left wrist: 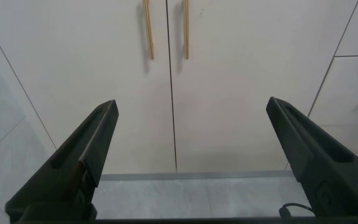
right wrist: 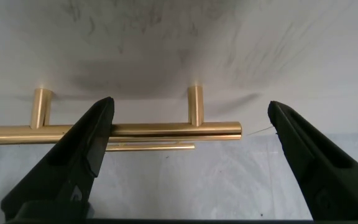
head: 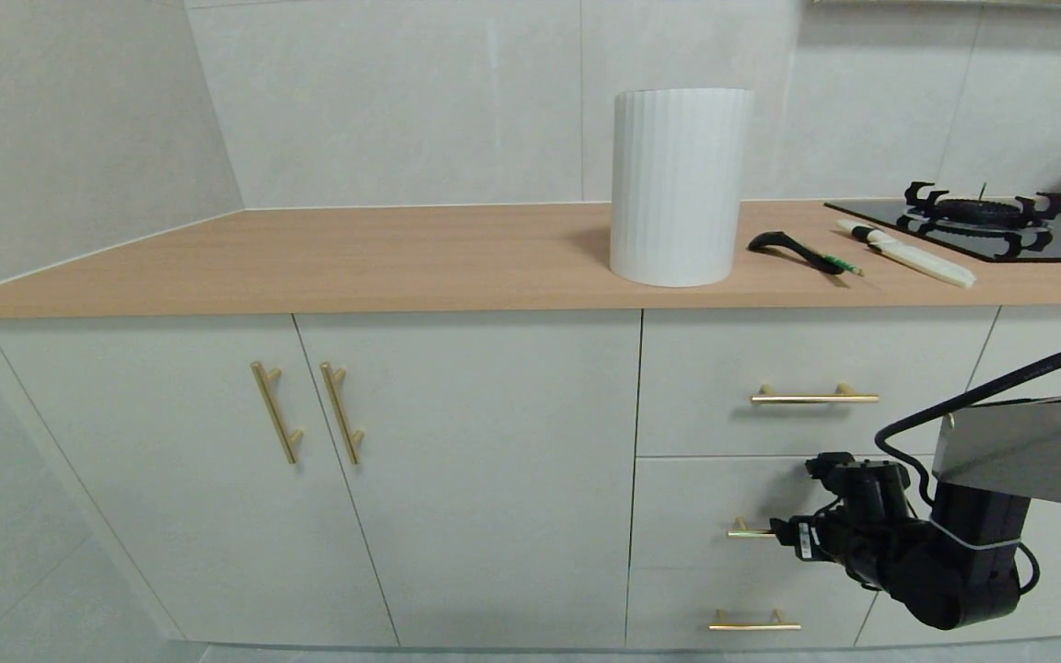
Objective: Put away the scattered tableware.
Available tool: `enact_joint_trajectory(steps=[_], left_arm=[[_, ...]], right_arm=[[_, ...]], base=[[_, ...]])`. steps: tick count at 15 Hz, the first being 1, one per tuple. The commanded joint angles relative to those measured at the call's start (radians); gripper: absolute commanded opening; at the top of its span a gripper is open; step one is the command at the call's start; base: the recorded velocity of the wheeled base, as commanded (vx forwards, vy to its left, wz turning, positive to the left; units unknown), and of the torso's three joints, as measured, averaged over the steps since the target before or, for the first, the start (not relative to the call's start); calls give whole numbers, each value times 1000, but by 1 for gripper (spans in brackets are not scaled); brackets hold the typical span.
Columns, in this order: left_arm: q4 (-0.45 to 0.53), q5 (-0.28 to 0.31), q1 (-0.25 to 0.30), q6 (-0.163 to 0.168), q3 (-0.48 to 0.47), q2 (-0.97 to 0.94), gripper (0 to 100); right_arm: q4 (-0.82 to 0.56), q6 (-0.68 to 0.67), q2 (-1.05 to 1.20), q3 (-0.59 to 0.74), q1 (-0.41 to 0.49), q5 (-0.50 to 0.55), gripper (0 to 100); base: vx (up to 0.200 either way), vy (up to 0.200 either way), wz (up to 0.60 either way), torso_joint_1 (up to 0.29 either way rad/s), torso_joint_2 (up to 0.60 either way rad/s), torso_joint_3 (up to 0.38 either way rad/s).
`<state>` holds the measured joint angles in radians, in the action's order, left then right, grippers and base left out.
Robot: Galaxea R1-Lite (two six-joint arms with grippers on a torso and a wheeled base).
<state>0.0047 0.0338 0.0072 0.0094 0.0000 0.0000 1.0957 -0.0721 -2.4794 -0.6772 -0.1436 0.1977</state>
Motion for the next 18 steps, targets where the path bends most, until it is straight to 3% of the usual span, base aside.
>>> enact_joint_trajectory(steps=[1, 11, 13, 15, 18], left_arm=[[0, 0, 0, 0, 0, 0, 100], [0, 0, 0, 0, 0, 0, 100], [0, 0, 0, 0, 0, 0, 100], [0, 0, 0, 0, 0, 0, 100], [0, 0, 0, 0, 0, 0, 100]], right_arm=[[-10, 2, -4, 2, -1, 2, 100], [-14, 38, -3, 33, -1, 2, 100], [-30, 60, 89, 96, -1, -1, 100], [-145, 83, 247, 153, -10, -14, 100], [-484, 101, 596, 186, -39, -73, 100]], base=[[0, 0, 0, 0, 0, 0], [0, 0, 0, 0, 0, 0], [0, 0, 0, 0, 0, 0], [0, 0, 0, 0, 0, 0], [0, 0, 0, 0, 0, 0]])
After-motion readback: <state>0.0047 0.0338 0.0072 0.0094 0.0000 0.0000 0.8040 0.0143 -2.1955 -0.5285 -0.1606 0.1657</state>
